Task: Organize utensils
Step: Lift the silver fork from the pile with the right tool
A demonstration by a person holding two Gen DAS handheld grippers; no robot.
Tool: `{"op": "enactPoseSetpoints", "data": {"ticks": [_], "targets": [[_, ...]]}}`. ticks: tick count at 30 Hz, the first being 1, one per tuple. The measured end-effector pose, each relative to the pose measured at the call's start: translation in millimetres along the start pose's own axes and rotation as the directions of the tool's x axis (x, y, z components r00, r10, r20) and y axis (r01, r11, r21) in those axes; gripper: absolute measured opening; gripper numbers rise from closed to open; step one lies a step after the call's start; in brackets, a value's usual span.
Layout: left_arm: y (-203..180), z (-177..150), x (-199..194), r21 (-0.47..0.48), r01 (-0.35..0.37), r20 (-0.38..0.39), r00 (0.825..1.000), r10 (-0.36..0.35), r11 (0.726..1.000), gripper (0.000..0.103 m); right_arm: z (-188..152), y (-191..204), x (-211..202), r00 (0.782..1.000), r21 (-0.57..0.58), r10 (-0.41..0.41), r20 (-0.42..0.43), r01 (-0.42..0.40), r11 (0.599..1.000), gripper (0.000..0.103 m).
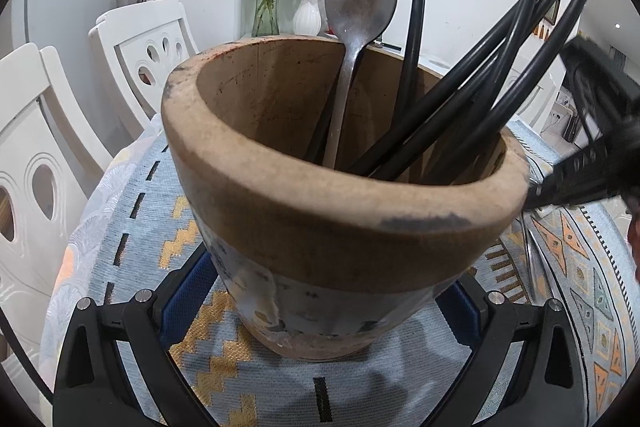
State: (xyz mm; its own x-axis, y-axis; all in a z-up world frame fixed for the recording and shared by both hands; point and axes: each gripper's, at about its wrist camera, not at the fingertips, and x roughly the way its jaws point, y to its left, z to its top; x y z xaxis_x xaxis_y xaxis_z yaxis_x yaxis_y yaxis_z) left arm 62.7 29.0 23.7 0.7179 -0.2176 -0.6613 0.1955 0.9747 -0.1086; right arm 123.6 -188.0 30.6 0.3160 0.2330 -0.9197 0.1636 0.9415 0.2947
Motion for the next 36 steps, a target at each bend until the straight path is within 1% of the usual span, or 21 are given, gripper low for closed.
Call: {"op": "enactPoseSetpoints", "data": {"ticks": [2,5,8,13,17,19,20,22,26,29,33,36], "targets": [[0,0,1,-0.001,0.001,-0.002,1.0,-0.001,1.0,0.101,9,-4,-3,1.0,0.031,0.025,0.017,-0.025,0.999,0.005],[1,1,1,-0.001,0.002,-0.001,1.0,-0.002,1.0,0.101,18,-13,7,0.999,0.076,0.034,-0.004,-0.033,0.997,0.005],[1,1,1,-0.002,0.003,-0.002,1.0,-0.003,1.0,0.101,22,-22,22,0.997,0.122,0.06,-0.043,-0.054,0.991,0.005],[1,0,1,-0.003,0.004,-0.002,1.0,-0.004,1.0,0.101,17,-31,28,0.994,0.177,0.107,-0.021,-0.102,0.979,0.005],[1,1,1,-0.001,0.001,-0.002,1.0,-0.001,1.0,0.101,19,-39,30,0.986,0.213,0.163,-0.034,-0.152,0.965,0.005],[1,1,2,0.0,0.0,-0.003,1.0,0.0,1.0,0.101,18,-34,27,0.988,0.196,0.153,-0.029,-0.144,0.97,0.005],[2,0,2,-0.001,0.002,-0.003,1.0,-0.002,1.0,0.101,16,-29,25,0.989,0.16,0.149,-0.019,-0.144,0.977,0.005],[2,0,3,-0.001,0.002,-0.003,1.0,-0.002,1.0,0.101,9,-21,22,0.982,0.119,0.189,-0.006,-0.187,0.975,0.005],[1,0,2,0.004,-0.006,0.0,1.0,0.006,1.0,0.101,-9,-8,20,0.971,0.09,0.238,0.013,-0.238,0.967,0.005],[-3,-2,0,0.009,-0.013,0.003,1.0,0.013,1.0,0.101,-22,-3,19,0.953,0.083,0.303,0.02,-0.304,0.949,0.004],[-4,-4,-4,0.016,-0.017,0.008,1.0,0.016,1.0,0.101,-36,3,15,0.939,0.056,0.343,0.021,-0.344,0.937,0.004],[-6,-6,-7,0.021,-0.022,0.013,1.0,0.022,1.0,0.101,-45,5,7,0.921,0.032,0.387,0.043,-0.388,0.921,0.004]]}}
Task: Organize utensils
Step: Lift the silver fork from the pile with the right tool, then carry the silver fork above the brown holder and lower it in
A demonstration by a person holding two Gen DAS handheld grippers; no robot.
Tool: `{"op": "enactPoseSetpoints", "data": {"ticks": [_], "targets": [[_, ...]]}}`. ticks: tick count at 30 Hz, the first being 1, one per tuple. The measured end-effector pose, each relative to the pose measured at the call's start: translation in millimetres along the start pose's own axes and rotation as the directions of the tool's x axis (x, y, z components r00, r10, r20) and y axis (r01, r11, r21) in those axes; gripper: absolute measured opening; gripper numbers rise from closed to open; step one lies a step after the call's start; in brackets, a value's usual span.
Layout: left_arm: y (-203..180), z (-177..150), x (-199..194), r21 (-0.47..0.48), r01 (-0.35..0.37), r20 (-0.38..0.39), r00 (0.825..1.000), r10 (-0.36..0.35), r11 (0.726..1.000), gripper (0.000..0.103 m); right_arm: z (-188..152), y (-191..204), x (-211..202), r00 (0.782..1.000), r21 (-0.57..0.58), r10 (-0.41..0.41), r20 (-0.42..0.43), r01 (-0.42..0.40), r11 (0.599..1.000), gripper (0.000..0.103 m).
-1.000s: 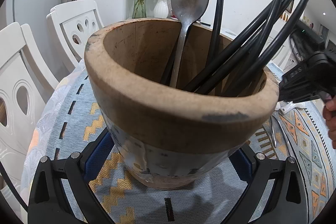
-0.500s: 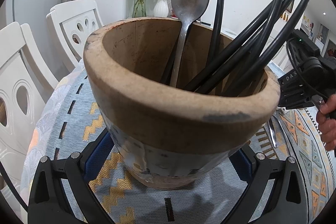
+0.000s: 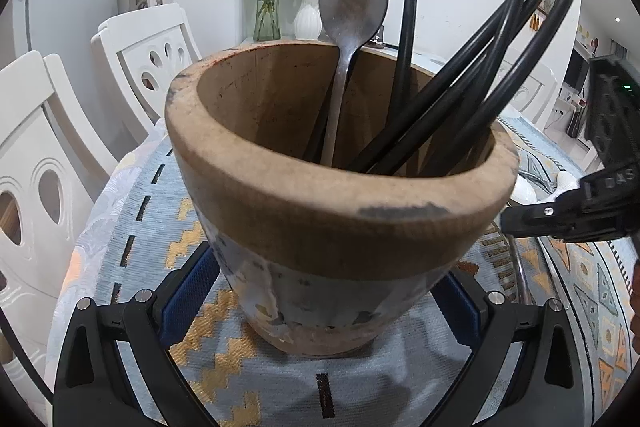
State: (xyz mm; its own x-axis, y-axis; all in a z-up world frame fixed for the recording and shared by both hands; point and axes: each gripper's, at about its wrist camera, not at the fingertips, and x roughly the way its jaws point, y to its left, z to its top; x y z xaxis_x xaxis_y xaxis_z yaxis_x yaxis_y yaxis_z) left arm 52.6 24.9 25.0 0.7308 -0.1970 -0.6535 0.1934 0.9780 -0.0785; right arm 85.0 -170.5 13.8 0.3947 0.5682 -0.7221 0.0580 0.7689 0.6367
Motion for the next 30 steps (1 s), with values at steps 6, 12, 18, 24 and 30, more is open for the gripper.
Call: {"op": "enactPoseSetpoints", "data": {"ticks": [6,12,18,24,30], "targets": [[-1,-1,-3,0.004,-0.007,0.008,1.0,0.007,1.0,0.101,-11,14,-20,0.994,-0.06,0.091,0.057,-0.088,0.994,0.004],[-1,-2,-4,0.003,-0.006,0.008,1.0,0.006,1.0,0.101,-17,38,-40,0.989,-0.15,0.097,0.111,-0.08,0.985,0.004],[-2,-2,-4,0.004,-0.007,0.009,1.0,0.007,1.0,0.101,-15,60,-63,0.984,-0.218,0.091,0.156,-0.055,0.974,0.004],[-1,-1,-4,0.004,-0.007,0.008,1.0,0.007,1.0,0.101,-4,91,-103,0.964,-0.28,0.141,0.227,-0.074,0.957,0.004],[-1,-1,-4,0.004,-0.007,0.008,1.0,0.007,1.0,0.101,4,132,-146,0.929,-0.354,0.21,0.305,-0.094,0.93,0.004]]}}
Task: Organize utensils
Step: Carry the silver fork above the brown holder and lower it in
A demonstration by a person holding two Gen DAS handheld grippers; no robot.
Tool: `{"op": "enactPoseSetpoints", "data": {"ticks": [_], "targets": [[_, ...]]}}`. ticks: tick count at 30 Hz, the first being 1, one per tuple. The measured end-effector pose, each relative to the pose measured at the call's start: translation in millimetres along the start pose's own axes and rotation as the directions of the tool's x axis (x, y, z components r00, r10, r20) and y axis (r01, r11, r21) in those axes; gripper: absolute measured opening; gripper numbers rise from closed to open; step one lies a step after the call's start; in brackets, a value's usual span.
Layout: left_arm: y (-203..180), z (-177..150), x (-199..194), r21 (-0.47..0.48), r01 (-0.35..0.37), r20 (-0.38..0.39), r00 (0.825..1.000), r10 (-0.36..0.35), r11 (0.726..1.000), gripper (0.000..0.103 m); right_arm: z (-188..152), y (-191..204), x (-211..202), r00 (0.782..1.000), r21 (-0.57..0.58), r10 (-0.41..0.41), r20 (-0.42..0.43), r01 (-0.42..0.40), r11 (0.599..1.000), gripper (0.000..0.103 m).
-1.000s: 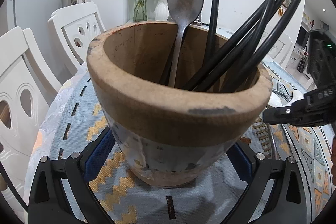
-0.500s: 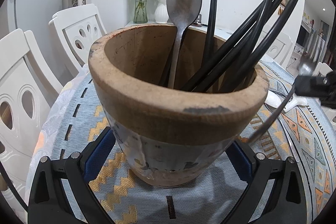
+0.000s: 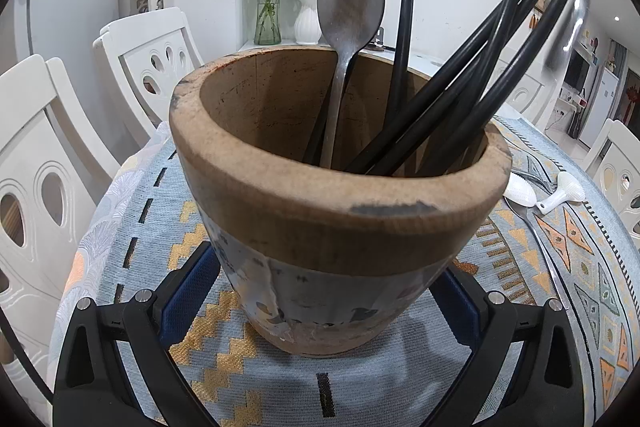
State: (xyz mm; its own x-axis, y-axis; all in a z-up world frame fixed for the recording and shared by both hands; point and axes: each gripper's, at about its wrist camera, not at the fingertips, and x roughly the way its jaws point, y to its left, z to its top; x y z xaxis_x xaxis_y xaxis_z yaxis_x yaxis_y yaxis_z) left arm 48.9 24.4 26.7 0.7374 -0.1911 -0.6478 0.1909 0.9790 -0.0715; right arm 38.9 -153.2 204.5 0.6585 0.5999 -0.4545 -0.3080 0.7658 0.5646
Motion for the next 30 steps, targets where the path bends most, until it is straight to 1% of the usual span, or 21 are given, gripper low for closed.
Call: {"op": "enactPoseSetpoints", "data": {"ticks": [5,8,10,14,16,22,27,30], "targets": [[0,0,1,-0.001,0.002,-0.001,1.0,-0.002,1.0,0.101,28,32,-18,0.996,-0.063,0.029,0.081,-0.024,0.998,0.004],[-2,-1,1,-0.001,0.002,-0.001,1.0,-0.002,1.0,0.101,40,50,-26,0.99,-0.089,0.075,0.12,-0.064,0.994,0.004],[-2,0,1,-0.001,0.003,-0.001,1.0,-0.003,1.0,0.101,47,61,-26,0.987,-0.106,0.111,0.117,-0.099,0.989,0.004],[-2,0,1,-0.002,0.003,-0.001,1.0,-0.003,1.0,0.101,49,78,-10,0.987,-0.155,0.138,0.078,-0.125,0.98,0.004],[-1,0,1,-0.002,0.003,-0.001,1.0,-0.003,1.0,0.101,45,81,7,0.991,-0.162,0.128,0.039,-0.12,0.979,0.004],[-1,0,2,-0.003,0.005,-0.002,1.0,-0.005,1.0,0.101,21,76,55,0.991,-0.162,0.118,-0.062,-0.126,0.979,0.004],[0,1,5,-0.007,0.01,-0.004,1.0,-0.01,1.0,0.101,5,71,80,0.988,-0.155,0.099,-0.121,-0.118,0.981,0.004],[0,1,5,-0.008,0.012,-0.005,1.0,-0.012,1.0,0.101,2,67,90,0.986,-0.148,0.076,-0.15,-0.098,0.984,0.004]]}}
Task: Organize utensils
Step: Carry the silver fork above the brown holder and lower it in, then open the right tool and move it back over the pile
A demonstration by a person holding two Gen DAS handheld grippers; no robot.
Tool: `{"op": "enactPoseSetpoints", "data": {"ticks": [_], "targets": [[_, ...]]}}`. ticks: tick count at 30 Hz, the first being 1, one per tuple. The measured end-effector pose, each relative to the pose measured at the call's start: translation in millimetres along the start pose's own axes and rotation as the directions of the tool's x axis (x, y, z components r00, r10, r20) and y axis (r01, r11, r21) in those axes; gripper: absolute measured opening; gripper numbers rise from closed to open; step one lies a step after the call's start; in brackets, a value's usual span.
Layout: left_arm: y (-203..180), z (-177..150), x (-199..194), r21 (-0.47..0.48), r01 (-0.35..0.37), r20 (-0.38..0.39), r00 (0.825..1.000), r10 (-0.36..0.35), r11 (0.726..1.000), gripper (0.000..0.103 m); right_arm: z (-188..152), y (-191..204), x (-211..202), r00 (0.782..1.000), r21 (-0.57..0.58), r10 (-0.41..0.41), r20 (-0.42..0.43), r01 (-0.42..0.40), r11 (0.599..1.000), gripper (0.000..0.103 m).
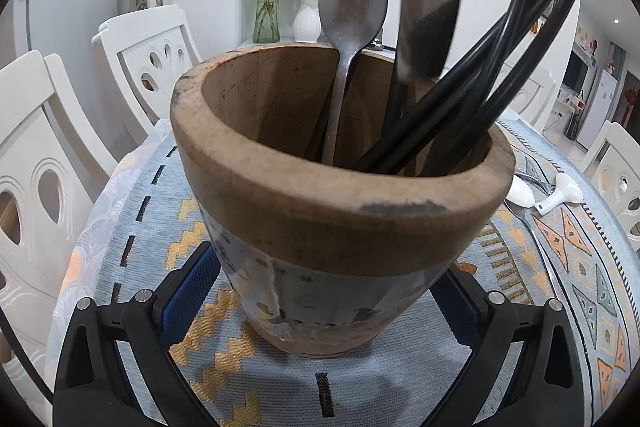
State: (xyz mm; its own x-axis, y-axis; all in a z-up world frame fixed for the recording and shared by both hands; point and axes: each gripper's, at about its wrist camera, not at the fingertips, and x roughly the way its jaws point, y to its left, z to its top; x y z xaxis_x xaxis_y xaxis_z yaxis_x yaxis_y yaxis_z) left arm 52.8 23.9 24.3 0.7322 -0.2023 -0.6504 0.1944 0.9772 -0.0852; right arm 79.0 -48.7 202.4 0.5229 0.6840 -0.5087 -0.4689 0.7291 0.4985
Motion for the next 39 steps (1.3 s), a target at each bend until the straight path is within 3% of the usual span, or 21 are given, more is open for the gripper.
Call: {"op": "enactPoseSetpoints", "data": {"ticks": [5,9,13,15,20,26,30,32,36,39], "targets": [[1,1,1,0.001,0.001,-0.002,1.0,-0.001,1.0,0.101,-2,-17,16,0.995,0.085,-0.042,-0.088,0.049,0.995,0.009],[0,0,1,0.003,0.0,-0.003,1.0,0.0,1.0,0.101,-3,-21,16,0.995,0.116,-0.024,-0.097,0.035,0.993,0.012],[-1,0,0,0.003,0.001,-0.005,1.0,-0.001,1.0,0.101,3,-14,10,0.997,0.101,-0.009,-0.074,0.017,0.995,0.028],[0,1,1,0.002,-0.004,-0.007,1.0,0.004,1.0,0.101,7,-10,6,0.998,0.087,-0.029,-0.052,0.034,0.996,0.051],[2,3,3,0.002,-0.002,-0.009,1.0,0.002,1.0,0.101,16,-12,-17,0.999,0.079,-0.046,0.019,0.044,0.996,0.051],[3,3,3,-0.001,0.001,-0.009,1.0,-0.001,1.0,0.101,23,-45,-54,0.988,0.198,-0.11,0.105,0.087,0.976,0.051],[3,3,3,-0.002,0.002,-0.01,1.0,-0.002,1.0,0.101,19,-91,-82,0.974,0.358,-0.19,0.121,0.136,0.924,0.051],[4,3,3,-0.002,0.002,-0.01,1.0,-0.002,1.0,0.101,8,-124,-92,0.972,0.474,-0.216,0.087,0.15,0.867,0.051],[4,3,4,-0.005,0.006,-0.013,1.0,-0.006,1.0,0.101,-20,-171,-100,0.965,0.619,-0.26,-0.031,0.222,0.753,0.051],[4,3,4,-0.005,0.005,-0.016,1.0,-0.005,1.0,0.101,-43,-196,-94,0.933,0.642,-0.309,-0.183,0.352,0.682,0.051]]}}
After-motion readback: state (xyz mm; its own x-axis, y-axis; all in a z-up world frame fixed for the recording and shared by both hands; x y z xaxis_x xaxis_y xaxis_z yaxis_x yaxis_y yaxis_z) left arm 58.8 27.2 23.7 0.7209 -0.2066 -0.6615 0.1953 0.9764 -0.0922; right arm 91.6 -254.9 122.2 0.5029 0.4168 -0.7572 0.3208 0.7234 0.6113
